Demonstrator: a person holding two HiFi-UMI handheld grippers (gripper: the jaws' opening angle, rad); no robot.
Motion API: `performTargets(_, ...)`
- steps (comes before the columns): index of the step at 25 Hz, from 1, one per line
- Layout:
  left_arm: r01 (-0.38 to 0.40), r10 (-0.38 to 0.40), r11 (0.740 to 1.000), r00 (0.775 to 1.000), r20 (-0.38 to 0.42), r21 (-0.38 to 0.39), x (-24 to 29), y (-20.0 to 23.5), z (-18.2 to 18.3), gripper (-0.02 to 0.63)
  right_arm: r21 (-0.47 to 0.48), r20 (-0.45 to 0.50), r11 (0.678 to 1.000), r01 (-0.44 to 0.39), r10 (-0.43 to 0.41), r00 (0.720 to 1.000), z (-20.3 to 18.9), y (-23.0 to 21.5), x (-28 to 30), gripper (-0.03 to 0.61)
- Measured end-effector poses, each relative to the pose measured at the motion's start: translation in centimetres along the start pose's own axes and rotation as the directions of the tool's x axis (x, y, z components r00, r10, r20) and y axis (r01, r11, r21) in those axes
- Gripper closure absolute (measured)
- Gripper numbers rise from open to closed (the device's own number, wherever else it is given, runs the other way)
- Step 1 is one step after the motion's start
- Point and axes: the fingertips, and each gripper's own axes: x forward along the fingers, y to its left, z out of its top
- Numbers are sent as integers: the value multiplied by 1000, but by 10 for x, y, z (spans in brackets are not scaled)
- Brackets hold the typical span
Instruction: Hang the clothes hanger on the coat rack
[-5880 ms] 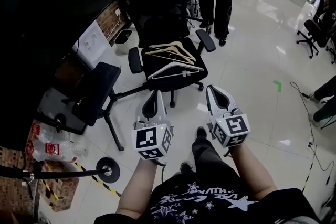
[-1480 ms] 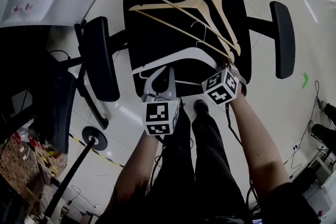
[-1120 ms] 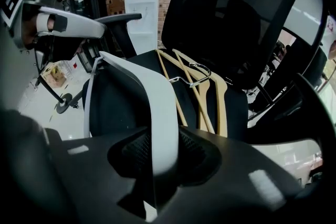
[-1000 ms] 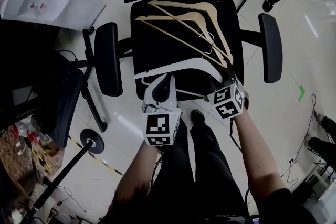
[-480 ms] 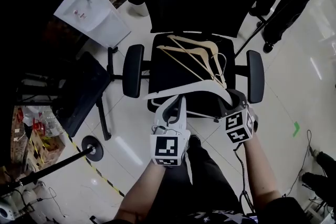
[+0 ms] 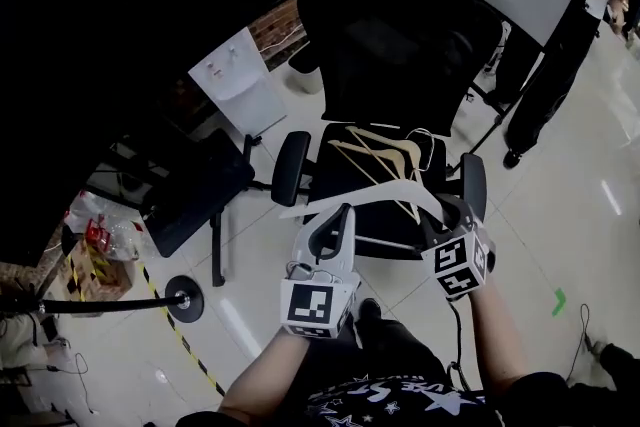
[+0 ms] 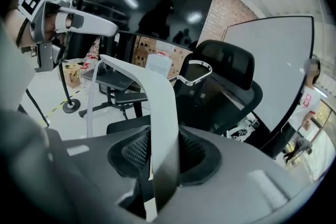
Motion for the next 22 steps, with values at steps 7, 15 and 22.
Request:
performTargets(7,-122,121,992,987,108,10,-47,16,46,609,-133,167,991,4,19,986,80,2,-26,463)
performTargets(15,-338,327,941,923,203,23,-124,46,90,609,-269,331,958,-100,190,924,154,57,-36,465)
performTargets(22,-533,517,846,826,226,10,-211,78,105,609,-427,409,871,-242,425,807,216,162,-45,467)
